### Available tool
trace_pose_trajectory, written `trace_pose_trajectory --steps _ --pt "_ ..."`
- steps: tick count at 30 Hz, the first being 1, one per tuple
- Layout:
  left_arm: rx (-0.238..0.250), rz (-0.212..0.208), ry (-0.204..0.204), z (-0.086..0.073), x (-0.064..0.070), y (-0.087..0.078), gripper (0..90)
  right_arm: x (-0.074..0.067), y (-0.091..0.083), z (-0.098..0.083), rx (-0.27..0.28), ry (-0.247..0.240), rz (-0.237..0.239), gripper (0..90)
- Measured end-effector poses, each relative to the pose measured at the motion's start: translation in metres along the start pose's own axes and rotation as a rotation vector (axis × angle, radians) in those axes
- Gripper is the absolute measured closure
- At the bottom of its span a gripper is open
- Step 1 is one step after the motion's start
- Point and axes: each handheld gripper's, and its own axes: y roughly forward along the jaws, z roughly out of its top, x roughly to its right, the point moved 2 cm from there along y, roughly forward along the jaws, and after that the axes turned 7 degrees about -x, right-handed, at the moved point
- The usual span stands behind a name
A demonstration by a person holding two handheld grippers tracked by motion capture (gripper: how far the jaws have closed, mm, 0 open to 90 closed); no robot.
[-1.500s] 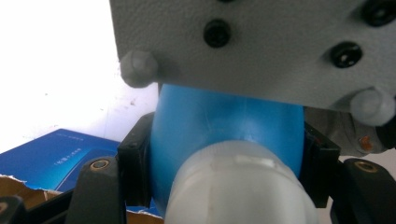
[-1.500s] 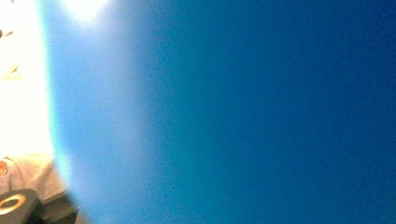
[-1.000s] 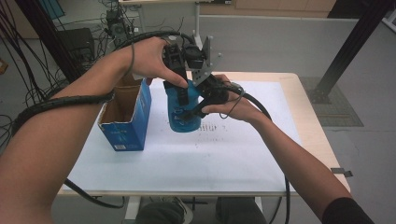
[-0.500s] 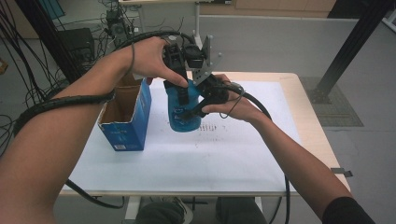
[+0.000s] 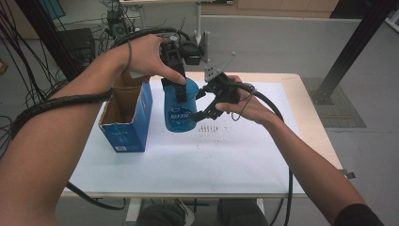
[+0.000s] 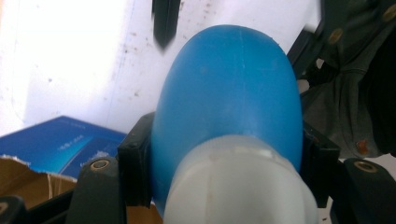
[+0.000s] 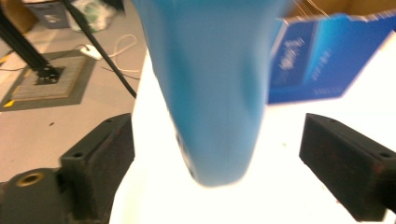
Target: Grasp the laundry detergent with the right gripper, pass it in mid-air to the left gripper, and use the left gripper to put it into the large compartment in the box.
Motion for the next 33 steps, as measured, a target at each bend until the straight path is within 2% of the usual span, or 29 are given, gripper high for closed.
trace_pose_trajectory --steps 4,6,7,8,9,10,11,13,14,15,16,17,18,19,20,21,22,23,25,26,27,30,31,32,33 --pt "0.011 0.020 -0.031 -0.003 -0.004 -0.004 37.0 0.000 -0.012 -0.013 -0.045 0.049 -0.043 3.2" --pt "0.013 0.026 -0.063 -0.005 -0.007 -0.007 37.1 0.001 -0.015 -0.017 -0.051 0.062 -0.053 2.5" --pt "0.012 0.024 -0.080 -0.006 -0.008 -0.008 37.0 0.003 -0.022 -0.025 -0.057 0.091 -0.087 0.8" --pt "-0.002 0.016 -0.104 -0.007 -0.010 -0.010 37.0 0.003 -0.022 -0.025 -0.057 0.091 -0.087 0.8" --pt "-0.002 0.015 -0.158 -0.010 -0.013 -0.015 36.9 0.004 -0.030 -0.035 -0.074 0.121 -0.137 0.8" --pt "-0.002 0.015 -0.158 -0.010 -0.013 -0.015 36.9 0.004 -0.030 -0.035 -0.074 0.121 -0.137 0.8" --pt "-0.005 0.010 -0.185 -0.012 -0.015 -0.018 36.9 0.004 -0.034 -0.041 -0.084 0.143 -0.160 0.8" --pt "-0.010 0.003 -0.235 -0.014 -0.020 -0.024 36.9 0.004 -0.042 -0.049 -0.109 0.157 -0.184 0.8" --pt "-0.020 -0.014 -0.302 -0.018 -0.025 -0.030 36.8 0.004 -0.048 -0.056 -0.124 0.177 -0.206 0.8" --pt "-0.020 -0.014 -0.302 -0.018 -0.025 -0.030 36.8 0.004 -0.048 -0.056 -0.124 0.177 -0.206 0.8" --pt "-0.027 -0.028 -0.376 -0.024 -0.031 -0.038 36.8 0.004 -0.057 -0.063 -0.142 0.207 -0.219 0.7" --pt "-0.027 -0.028 -0.376 -0.024 -0.031 -0.038 36.8 0.004 -0.057 -0.063 -0.142 0.207 -0.219 0.7" --pt "-0.021 -0.027 -0.401 -0.026 -0.033 -0.042 36.8 0.006 -0.066 -0.069 -0.148 0.231 -0.242 0.7" --pt "-0.002 -0.031 -0.477 -0.034 -0.040 -0.053 36.8 0.007 -0.072 -0.072 -0.149 0.243 -0.253 0.7" --pt "-0.002 -0.031 -0.477 -0.034 -0.040 -0.053 36.8 0.007 -0.077 -0.074 -0.151 0.257 -0.264 0.7" --pt "0.036 -0.039 -0.583 -0.042 -0.046 -0.063 36.8 0.008 -0.081 -0.076 -0.157 0.265 -0.278 0.7" --pt "0.036 -0.039 -0.583 -0.042 -0.046 -0.063 36.8 0.008 -0.086 -0.078 -0.167 0.271 -0.297 0.7" --pt "0.054 -0.035 -0.659 -0.053 -0.052 -0.075 36.8 0.008 -0.091 -0.079 -0.173 0.274 -0.315 0.7" --pt "0.068 -0.029 -0.728 -0.064 -0.058 -0.087 36.8 0.007 -0.099 -0.082 -0.178 0.284 -0.336 0.7" --pt "0.086 -0.023 -0.781 -0.071 -0.061 -0.094 36.8 0.007 -0.103 -0.083 -0.178 0.285 -0.343 0.7" --pt "0.086 -0.023 -0.781 -0.071 -0.061 -0.094 36.9 0.007 -0.103 -0.083 -0.178 0.285 -0.343 0.7" --pt "0.095 -0.025 -0.894 -0.087 -0.068 -0.109 36.9 0.005 -0.116 -0.087 -0.186 0.288 -0.368 0.6" --pt "0.097 -0.021 -0.985 -0.098 -0.073 -0.121 36.9 0.004 -0.119 -0.088 -0.187 0.288 -0.375 0.7" --pt "0.097 -0.021 -0.985 -0.098 -0.073 -0.121 37.0 0.004 -0.119 -0.088 -0.187 0.288 -0.375 0.7" --pt "0.095 -0.012 -1.013 -0.103 -0.074 -0.126 37.0 0.002 -0.124 -0.089 -0.193 0.291 -0.383 0.6"
